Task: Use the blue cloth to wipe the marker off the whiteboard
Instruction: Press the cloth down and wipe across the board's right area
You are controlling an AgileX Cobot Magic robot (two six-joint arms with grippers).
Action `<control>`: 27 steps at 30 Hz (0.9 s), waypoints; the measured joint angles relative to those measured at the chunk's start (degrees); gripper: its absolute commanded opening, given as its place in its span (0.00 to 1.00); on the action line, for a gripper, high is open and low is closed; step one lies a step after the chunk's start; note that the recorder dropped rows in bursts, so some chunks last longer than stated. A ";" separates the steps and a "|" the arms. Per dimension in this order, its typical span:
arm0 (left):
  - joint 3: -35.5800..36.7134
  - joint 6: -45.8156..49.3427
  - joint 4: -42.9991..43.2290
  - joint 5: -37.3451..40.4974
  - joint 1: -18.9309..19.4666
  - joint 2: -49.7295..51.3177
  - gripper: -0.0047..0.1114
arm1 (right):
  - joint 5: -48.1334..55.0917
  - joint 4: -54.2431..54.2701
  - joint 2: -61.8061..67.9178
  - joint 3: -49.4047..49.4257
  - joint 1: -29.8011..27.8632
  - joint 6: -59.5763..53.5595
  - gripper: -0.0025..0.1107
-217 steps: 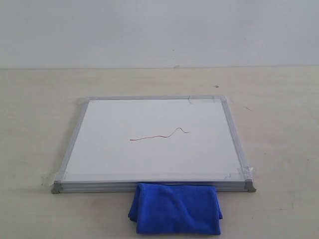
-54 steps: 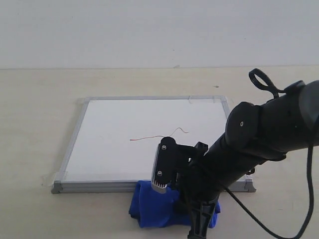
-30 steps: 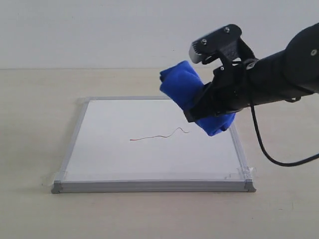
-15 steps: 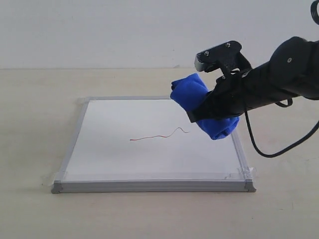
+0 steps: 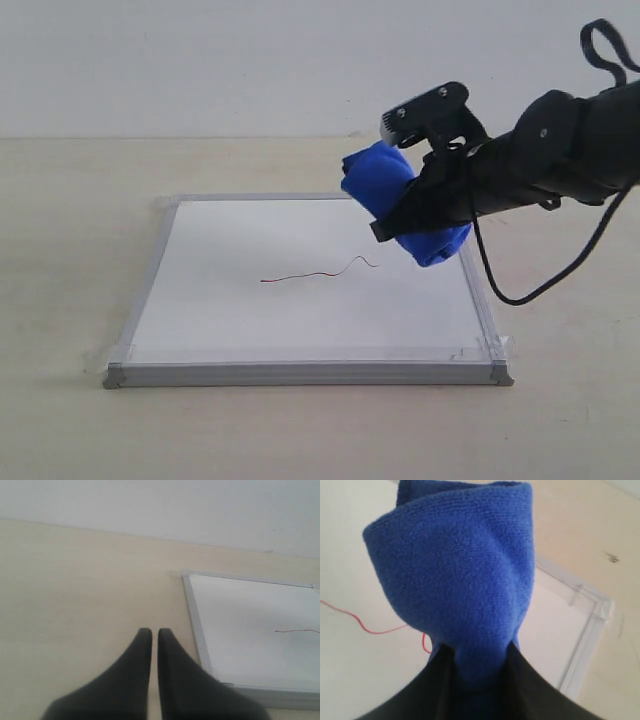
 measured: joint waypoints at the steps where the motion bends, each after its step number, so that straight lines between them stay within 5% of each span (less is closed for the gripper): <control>1: 0.00 0.00 0.00 0.00 0.00 0.00 0.08 | 1.86 0.00 1.04 -1.80 -0.10 -1.49 0.02; 9: 0.00 0.00 0.00 0.00 0.00 0.00 0.08 | 7.46 -0.30 5.61 -12.96 -0.10 -3.60 0.02; 27: 0.00 0.00 0.00 0.00 0.00 0.00 0.08 | 11.67 -0.14 17.14 -16.24 1.49 -2.54 0.02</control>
